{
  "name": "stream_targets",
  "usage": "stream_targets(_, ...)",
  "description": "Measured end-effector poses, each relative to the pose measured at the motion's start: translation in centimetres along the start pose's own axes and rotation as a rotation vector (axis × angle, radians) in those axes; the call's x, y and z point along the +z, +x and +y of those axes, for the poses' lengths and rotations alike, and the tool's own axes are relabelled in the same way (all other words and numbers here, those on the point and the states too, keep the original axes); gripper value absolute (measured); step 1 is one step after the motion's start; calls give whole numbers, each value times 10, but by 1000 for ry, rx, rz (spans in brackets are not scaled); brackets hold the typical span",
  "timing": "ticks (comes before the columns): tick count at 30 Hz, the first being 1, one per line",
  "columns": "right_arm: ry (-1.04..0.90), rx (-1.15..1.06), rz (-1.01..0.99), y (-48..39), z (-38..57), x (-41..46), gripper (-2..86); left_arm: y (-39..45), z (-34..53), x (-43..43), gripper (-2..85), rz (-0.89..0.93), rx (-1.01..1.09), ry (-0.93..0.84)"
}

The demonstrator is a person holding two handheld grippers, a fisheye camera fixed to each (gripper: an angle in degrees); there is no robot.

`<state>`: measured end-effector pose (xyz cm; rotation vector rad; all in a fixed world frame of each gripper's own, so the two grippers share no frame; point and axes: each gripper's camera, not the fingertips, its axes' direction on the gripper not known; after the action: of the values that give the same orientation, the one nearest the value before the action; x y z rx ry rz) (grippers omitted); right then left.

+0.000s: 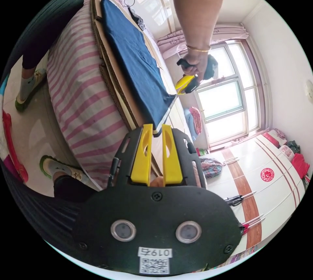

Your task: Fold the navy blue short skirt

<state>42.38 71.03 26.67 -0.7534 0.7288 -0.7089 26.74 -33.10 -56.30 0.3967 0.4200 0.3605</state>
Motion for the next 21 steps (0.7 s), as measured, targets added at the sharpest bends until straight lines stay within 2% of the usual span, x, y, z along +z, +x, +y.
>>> stream_targets(5, -18, -14, -6, -4, -10, 0, 26, -48, 26, 12, 65, 54, -16, 33)
stream_targets(11, -18, -19, -3, -7, -17, -6, 1, -75, 38, 42, 69, 89, 110, -18)
stream_targets(17, -16, -20, -4, -8, -25, -12, -4, -124, 57, 65, 65, 172, 141, -37)
stream_targets(21, -17, -21, -5, -7, -31, -16, -5, -130, 68, 82, 58, 102, 214, -71)
